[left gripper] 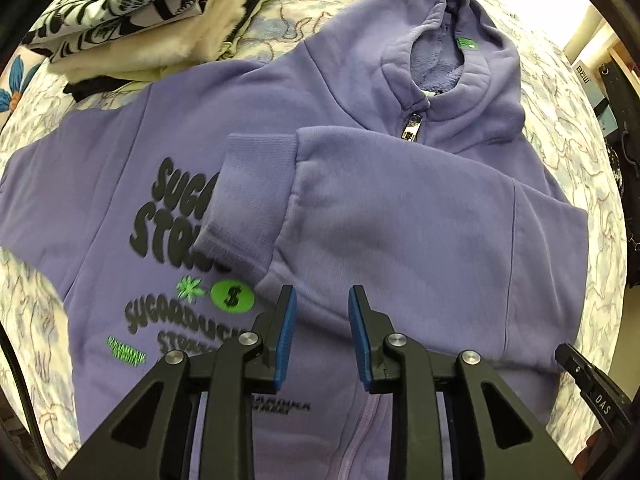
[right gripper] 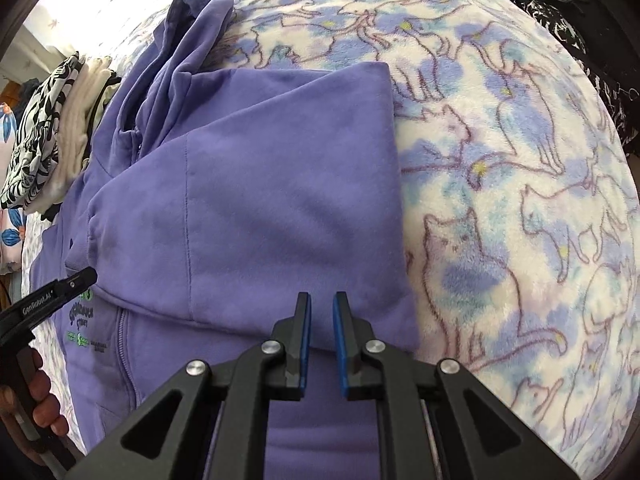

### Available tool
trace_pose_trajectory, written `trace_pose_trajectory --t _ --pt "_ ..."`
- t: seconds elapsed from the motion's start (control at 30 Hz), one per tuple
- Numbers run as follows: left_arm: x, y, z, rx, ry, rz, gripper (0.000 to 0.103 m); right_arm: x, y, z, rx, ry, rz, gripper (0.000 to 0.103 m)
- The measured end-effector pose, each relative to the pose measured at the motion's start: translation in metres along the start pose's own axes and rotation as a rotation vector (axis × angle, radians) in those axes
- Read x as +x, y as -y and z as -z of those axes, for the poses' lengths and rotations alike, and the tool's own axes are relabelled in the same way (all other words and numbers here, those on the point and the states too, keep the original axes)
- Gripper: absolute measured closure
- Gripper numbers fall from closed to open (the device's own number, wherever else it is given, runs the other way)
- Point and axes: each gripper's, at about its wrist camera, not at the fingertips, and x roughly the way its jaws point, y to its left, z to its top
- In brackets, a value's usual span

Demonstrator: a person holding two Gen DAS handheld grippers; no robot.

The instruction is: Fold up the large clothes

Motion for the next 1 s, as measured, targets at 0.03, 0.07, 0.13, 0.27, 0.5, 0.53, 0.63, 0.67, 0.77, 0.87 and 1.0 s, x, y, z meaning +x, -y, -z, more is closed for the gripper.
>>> trace_pose_trajectory --t 0.03,0.07,0.13,0.27,0.5,0.53,0.63,0.67,0.77,0.87,1.0 --pt "-0.002 -0.001 0.002 -0.002 -0.001 0.000 0.078 -0.002 -0.001 0.001 -0.002 -0.002 -0.002 0.092" --pt "-0.006 -0.002 0.006 -0.006 -0.001 0.001 0.078 -0.004 -0.002 0.002 -0.005 -0.003 -0.005 0.092" --pt "-0.014 -0.007 0.015 -0.011 -0.002 0.003 0.078 -0.010 -0.005 0.005 -0.021 -0.006 -0.009 0.092" --pt "-0.031 -0.012 0.031 -0.013 0.000 0.003 0.078 -0.022 -0.014 0.011 -0.050 -0.017 -0.019 0.092" --pt "-0.071 -0.023 0.051 -0.051 0.006 0.008 0.078 -0.057 -0.033 0.018 -0.105 -0.025 -0.055 0.092" --pt "-0.079 -0.024 0.055 -0.050 0.008 0.005 0.078 -0.065 -0.037 0.019 -0.122 -0.027 -0.067 0.092" --pt "-0.101 -0.025 0.067 -0.038 0.022 -0.013 0.078 -0.082 -0.048 0.021 -0.167 -0.023 -0.084 0.092" --pt "-0.109 -0.027 0.071 -0.039 0.026 -0.016 0.078 -0.088 -0.051 0.021 -0.180 -0.020 -0.089 0.092" --pt "-0.128 -0.031 0.081 -0.053 0.033 -0.025 0.078 -0.106 -0.061 0.025 -0.223 -0.014 -0.106 0.092" --pt "-0.148 -0.039 0.089 -0.076 0.040 -0.034 0.078 -0.121 -0.068 0.029 -0.251 -0.010 -0.130 0.092" --pt "-0.175 -0.055 0.098 -0.103 0.055 -0.054 0.077 -0.137 -0.080 0.038 -0.295 -0.013 -0.159 0.092"
